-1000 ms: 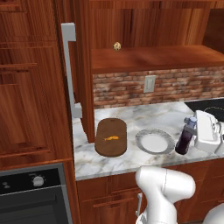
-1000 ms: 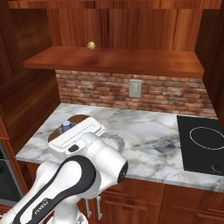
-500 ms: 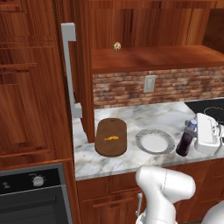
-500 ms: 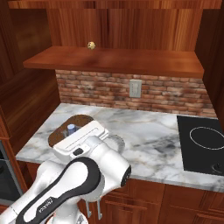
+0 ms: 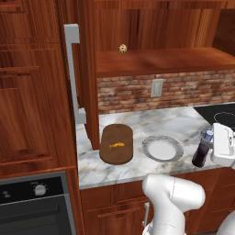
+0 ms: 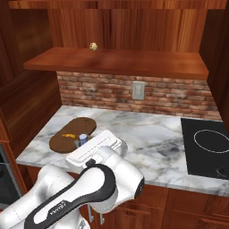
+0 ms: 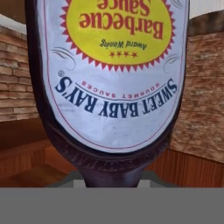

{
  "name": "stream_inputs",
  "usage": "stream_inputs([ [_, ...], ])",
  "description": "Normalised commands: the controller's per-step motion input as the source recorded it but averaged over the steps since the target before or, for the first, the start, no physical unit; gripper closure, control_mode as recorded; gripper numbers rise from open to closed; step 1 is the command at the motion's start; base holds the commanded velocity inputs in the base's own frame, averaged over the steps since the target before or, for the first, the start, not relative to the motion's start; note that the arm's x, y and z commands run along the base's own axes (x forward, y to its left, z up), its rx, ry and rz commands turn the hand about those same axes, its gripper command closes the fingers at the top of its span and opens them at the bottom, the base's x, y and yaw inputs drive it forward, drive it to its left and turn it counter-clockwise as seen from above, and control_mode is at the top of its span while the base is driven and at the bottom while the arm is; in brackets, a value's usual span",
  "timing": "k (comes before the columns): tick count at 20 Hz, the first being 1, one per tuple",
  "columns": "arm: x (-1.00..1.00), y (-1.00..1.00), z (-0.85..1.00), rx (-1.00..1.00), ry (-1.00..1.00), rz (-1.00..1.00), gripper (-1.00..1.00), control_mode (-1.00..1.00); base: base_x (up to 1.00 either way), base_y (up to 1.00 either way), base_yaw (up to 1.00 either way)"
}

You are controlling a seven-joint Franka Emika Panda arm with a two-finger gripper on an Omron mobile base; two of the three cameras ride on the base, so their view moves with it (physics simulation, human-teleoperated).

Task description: Pick the shrimp from the plate and place it on the cutting board. Then pick the condiment bottle from the cabinet and place it next to the cutting board.

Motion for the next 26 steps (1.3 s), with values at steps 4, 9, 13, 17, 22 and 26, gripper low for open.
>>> stream_inputs([
  [4, 0.13, -0.17, -0.12, -0.03, 0.00, -0.02, 1.00, -1.00, 0.00, 0.00, 0.00],
  [9, 0.20, -0.10, -0.12, -0.03, 0.00, -0.05, 1.00, -1.00, 0.00, 0.00, 0.00],
  [13, 0.16, -0.06, -0.13, -0.02, 0.00, -0.08, 1.00, -1.00, 0.00, 0.00, 0.00],
  [17, 0.12, -0.07, -0.16, -0.01, 0.00, -0.10, 1.00, -1.00, 0.00, 0.00, 0.00],
  [22, 0.05, -0.07, -0.22, 0.00, 0.00, -0.10, 1.00, -1.00, 0.00, 0.00, 0.00],
  [26, 0.07, -0.06, -0.24, 0.00, 0.00, -0.09, 1.00, -1.00, 0.00, 0.00, 0.00],
])
